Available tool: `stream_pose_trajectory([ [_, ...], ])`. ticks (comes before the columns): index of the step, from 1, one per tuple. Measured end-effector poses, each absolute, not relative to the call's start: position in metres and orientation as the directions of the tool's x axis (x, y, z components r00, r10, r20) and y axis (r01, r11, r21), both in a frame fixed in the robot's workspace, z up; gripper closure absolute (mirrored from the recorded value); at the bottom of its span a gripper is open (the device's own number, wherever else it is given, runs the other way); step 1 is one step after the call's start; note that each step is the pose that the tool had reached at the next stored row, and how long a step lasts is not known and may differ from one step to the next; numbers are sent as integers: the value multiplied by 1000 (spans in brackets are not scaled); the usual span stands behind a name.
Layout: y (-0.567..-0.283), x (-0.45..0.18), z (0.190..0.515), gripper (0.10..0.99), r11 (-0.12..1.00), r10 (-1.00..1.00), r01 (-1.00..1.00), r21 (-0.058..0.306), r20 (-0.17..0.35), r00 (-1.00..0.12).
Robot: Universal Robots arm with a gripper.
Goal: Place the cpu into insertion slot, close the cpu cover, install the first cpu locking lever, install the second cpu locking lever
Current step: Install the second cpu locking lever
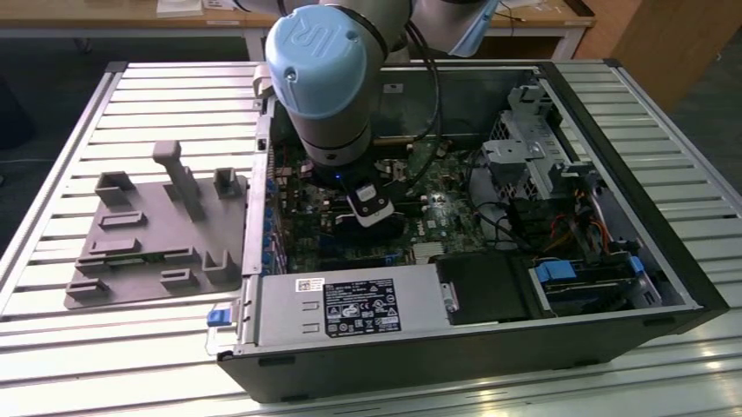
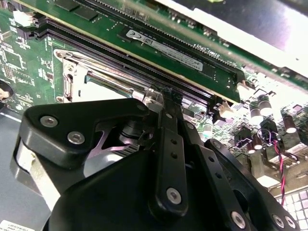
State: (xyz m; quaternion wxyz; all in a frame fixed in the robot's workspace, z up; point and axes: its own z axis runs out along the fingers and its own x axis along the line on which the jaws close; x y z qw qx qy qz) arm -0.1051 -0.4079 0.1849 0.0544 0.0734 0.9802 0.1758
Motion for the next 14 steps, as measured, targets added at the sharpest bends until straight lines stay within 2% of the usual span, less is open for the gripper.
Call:
stream_pose_trajectory([
  [14, -408, -105, 195, 980, 931, 162, 125, 342, -83, -983],
])
